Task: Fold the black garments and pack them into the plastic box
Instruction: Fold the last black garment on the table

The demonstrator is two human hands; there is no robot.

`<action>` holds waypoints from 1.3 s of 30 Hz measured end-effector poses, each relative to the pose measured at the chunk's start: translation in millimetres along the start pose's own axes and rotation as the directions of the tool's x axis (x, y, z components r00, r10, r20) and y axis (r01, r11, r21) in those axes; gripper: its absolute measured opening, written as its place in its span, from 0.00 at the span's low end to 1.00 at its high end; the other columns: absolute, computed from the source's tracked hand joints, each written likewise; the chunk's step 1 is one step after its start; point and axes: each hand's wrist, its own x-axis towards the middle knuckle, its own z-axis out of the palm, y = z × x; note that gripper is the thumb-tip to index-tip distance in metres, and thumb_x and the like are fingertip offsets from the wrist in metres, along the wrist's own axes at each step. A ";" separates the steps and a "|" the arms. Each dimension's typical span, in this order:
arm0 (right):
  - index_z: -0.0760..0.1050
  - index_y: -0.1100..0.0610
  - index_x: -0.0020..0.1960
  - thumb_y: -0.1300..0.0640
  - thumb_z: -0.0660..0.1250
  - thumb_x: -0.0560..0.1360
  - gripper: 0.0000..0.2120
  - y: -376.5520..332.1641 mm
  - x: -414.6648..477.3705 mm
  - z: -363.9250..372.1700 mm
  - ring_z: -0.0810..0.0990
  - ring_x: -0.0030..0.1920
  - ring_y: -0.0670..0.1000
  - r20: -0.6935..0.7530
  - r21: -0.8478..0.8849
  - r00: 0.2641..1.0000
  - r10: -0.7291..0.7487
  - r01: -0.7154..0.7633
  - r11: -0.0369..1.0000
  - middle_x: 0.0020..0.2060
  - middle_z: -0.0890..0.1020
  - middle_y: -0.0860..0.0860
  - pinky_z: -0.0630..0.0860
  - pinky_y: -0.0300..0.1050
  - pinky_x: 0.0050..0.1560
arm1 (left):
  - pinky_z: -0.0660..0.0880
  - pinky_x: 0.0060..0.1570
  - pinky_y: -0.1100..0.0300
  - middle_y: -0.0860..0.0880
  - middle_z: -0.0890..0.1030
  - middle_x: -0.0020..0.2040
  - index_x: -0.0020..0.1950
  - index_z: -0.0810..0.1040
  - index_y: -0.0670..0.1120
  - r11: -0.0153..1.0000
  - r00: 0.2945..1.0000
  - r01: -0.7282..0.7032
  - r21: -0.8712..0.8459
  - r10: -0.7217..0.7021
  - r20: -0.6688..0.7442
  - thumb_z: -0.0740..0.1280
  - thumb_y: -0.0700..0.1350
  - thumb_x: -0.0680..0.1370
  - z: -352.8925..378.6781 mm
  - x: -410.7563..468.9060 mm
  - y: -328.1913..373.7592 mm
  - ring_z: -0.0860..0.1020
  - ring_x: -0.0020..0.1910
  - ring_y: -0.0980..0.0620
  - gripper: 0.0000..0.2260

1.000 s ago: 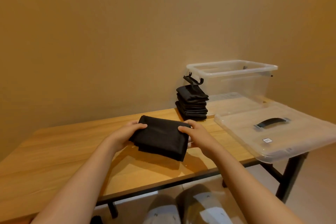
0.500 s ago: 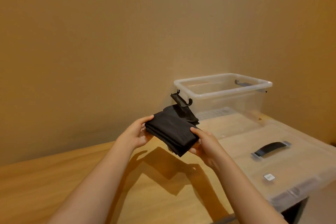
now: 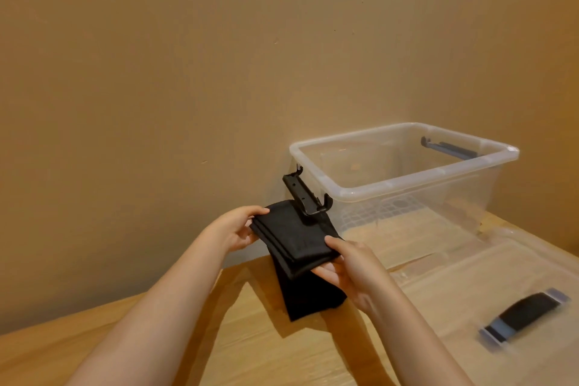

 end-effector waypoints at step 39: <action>0.73 0.60 0.67 0.40 0.50 0.82 0.28 13.1 -1.9 -47.5 0.75 0.62 0.53 -0.087 -0.603 0.993 -0.078 0.010 0.798 0.63 0.78 0.56 0.68 0.48 0.64 | 0.77 0.57 0.47 0.33 0.72 0.64 0.72 0.64 0.35 0.956 0.941 0.285 0.071 -0.293 0.168 0.71 0.51 0.72 0.7 -57.3 -51.9 0.76 0.60 0.37 0.34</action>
